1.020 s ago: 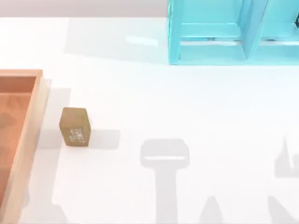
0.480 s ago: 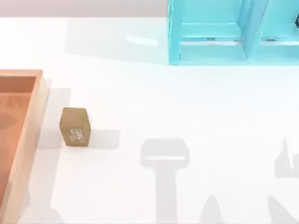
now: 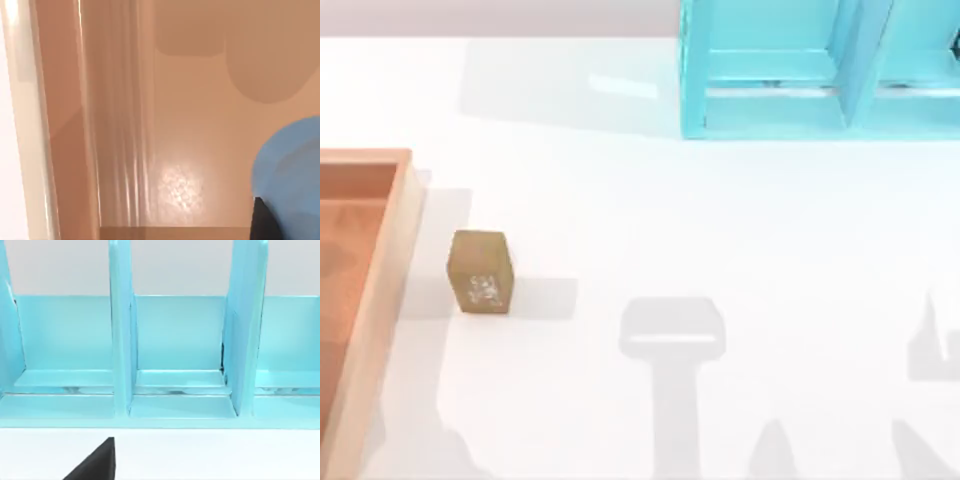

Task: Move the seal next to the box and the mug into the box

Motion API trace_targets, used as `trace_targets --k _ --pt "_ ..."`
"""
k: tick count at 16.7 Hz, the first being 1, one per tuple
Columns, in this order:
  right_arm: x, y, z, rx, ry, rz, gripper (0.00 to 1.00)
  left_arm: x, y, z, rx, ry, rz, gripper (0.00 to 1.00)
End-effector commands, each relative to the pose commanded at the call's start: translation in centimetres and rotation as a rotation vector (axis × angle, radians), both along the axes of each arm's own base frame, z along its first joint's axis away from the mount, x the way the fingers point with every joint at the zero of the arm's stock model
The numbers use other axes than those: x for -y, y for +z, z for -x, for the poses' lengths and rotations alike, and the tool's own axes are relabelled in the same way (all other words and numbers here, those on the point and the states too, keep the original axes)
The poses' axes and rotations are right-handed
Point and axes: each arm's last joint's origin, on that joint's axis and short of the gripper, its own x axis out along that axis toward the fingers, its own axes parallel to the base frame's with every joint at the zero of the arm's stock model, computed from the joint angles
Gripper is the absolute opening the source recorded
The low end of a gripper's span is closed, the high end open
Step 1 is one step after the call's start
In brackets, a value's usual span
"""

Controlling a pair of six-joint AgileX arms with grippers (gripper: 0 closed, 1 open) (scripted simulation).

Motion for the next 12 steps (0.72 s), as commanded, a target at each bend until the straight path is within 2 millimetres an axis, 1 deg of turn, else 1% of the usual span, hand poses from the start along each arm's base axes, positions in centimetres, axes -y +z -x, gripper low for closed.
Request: trace_targets --k 3,5,6,10,12 --pt "0.0 0.0 0.0 0.000 0.000 0.000 1.00 0.3 -2.9 0.9 -0.069 0.008 0.067 0.00" --pt "0.0 0.0 0.0 0.000 0.000 0.000 1.00 0.3 -4.3 1.6 -0.101 0.021 0.101 0.00" --pt "0.0 0.0 0.0 0.000 0.000 0.000 1.00 0.3 -4.5 1.7 -0.106 0.025 0.107 0.00" --pt "0.0 0.0 0.0 0.000 0.000 0.000 1.00 0.3 -4.5 1.7 -0.106 0.025 0.108 0.00" --pt "0.0 0.0 0.0 0.000 0.000 0.000 1.00 0.3 -4.5 1.7 -0.106 0.025 0.108 0.15"
